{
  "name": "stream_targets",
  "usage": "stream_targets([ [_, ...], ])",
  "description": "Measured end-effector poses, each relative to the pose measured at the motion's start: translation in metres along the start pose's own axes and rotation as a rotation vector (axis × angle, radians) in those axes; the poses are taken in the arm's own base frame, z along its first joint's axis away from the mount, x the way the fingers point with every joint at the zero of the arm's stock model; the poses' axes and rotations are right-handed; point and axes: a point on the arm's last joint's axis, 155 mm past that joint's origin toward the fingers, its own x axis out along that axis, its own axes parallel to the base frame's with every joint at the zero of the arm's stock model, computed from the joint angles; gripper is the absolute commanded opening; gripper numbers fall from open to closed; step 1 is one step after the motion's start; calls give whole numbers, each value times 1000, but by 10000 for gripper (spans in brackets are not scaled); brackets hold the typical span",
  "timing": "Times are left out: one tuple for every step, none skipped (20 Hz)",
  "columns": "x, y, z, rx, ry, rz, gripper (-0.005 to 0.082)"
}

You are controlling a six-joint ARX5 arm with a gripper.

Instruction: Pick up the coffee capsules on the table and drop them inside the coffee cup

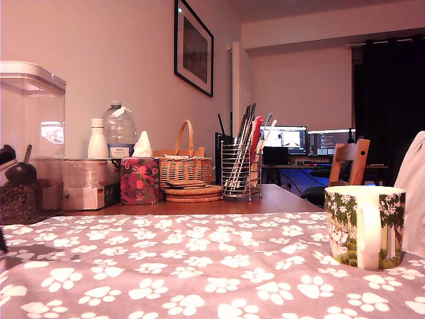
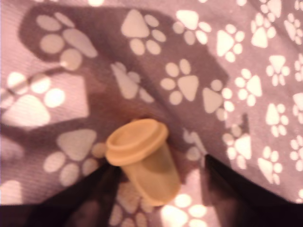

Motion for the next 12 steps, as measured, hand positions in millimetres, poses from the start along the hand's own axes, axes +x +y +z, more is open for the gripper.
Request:
stream_targets([
  [0,-1,-1,0,6,-5,442],
  [1,-1,-2,5,16,-11,442],
  [0,-4,-4,5,25,-22,442],
  [0,-4,-5,15,29,-26,442],
  [0,-5,-6,19,37,-33,442],
  [0,-7,-8,22,44,-40,440],
  [0,-8,-9,23,53,-48,420],
  [0,-9,-11,26,61,-55,397],
  [0,-9,-12,29,67,-57,387],
  [1,-9,-13,29,71,-55,387],
  [1,-9,-13,44,71,-57,387],
  [1,-9,-13,47,71,-57,387],
])
